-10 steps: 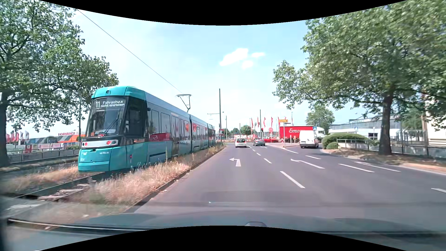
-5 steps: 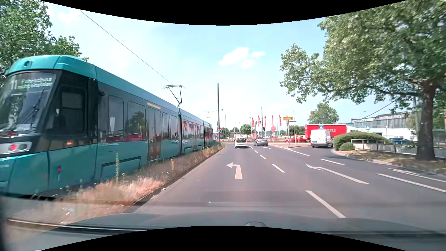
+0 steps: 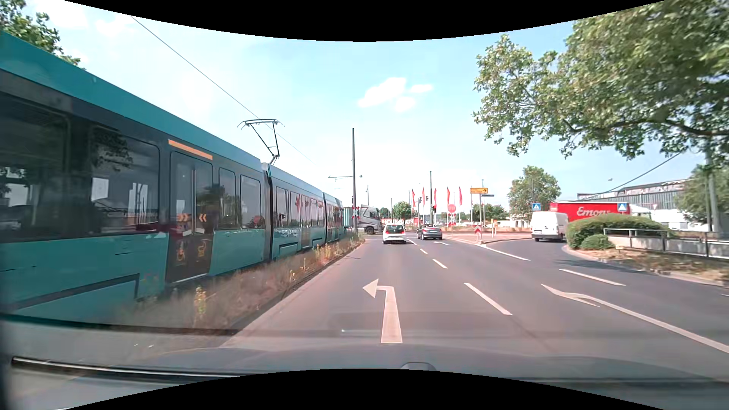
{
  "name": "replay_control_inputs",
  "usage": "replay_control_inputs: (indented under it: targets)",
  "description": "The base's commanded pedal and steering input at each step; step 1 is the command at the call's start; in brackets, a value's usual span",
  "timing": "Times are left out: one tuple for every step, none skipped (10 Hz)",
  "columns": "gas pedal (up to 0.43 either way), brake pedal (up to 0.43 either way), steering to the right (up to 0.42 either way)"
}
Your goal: Follow the waypoints while adhering to traffic rules and regulations
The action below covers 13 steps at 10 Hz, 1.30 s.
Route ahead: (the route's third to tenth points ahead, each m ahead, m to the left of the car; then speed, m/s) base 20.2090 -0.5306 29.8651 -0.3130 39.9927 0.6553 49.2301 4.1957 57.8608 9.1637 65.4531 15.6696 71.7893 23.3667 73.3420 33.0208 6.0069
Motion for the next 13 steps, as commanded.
replay_control_inputs:
  targets:
    - [0.0,0.159,-0.003]
    - [0.0,0.165,-0.003]
    - [0.0,0.165,-0.003]
    - [0.0,0.165,-0.003]
    - [0.0,0.159,-0.003]
    - [0.0,0.165,-0.003]
    - [0.0,0.165,-0.003]
    - [0.0,0.165,-0.003]
    - [0.0,0.159,-0.003]
    - [0.0,0.165,-0.003]
    - [0.0,0.165,-0.003]
    - [0.0,0.165,-0.003]
    - [0.0,0.165,-0.003]
